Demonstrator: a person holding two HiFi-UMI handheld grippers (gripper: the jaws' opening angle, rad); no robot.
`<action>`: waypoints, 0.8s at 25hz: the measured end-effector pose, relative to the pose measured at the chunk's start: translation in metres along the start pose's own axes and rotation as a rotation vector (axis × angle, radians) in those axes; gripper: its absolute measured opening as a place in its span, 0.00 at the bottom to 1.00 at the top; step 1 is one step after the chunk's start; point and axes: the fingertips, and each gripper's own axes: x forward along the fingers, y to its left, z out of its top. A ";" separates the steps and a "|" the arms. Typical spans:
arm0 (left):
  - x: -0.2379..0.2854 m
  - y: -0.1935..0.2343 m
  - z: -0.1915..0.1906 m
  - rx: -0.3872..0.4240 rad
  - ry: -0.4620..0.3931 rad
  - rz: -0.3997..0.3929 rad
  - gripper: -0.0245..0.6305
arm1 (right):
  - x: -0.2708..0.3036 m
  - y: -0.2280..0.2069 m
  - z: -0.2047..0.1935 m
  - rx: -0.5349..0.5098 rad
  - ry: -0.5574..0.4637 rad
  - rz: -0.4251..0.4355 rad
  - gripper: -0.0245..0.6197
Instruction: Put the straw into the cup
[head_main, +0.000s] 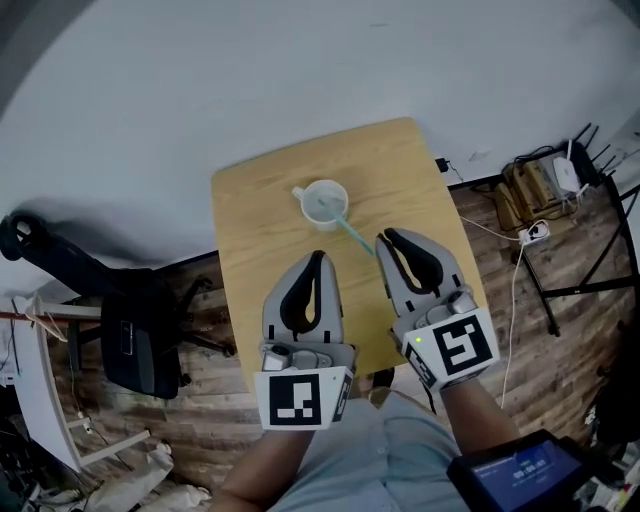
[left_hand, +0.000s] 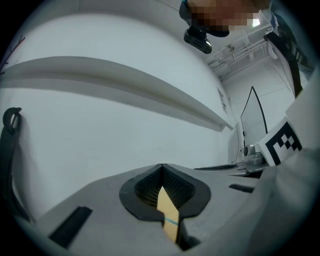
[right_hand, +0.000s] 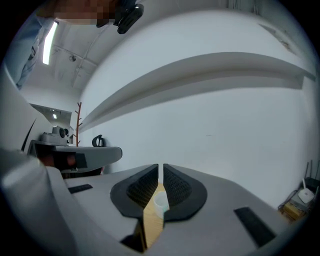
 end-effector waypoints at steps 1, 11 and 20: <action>-0.003 -0.005 0.007 0.012 -0.017 0.001 0.03 | -0.006 0.004 0.007 -0.007 -0.016 0.006 0.08; -0.026 -0.041 0.063 0.101 -0.146 0.013 0.03 | -0.053 0.025 0.054 -0.071 -0.127 0.044 0.04; -0.037 -0.055 0.077 0.113 -0.177 0.002 0.03 | -0.069 0.021 0.074 -0.100 -0.172 0.031 0.04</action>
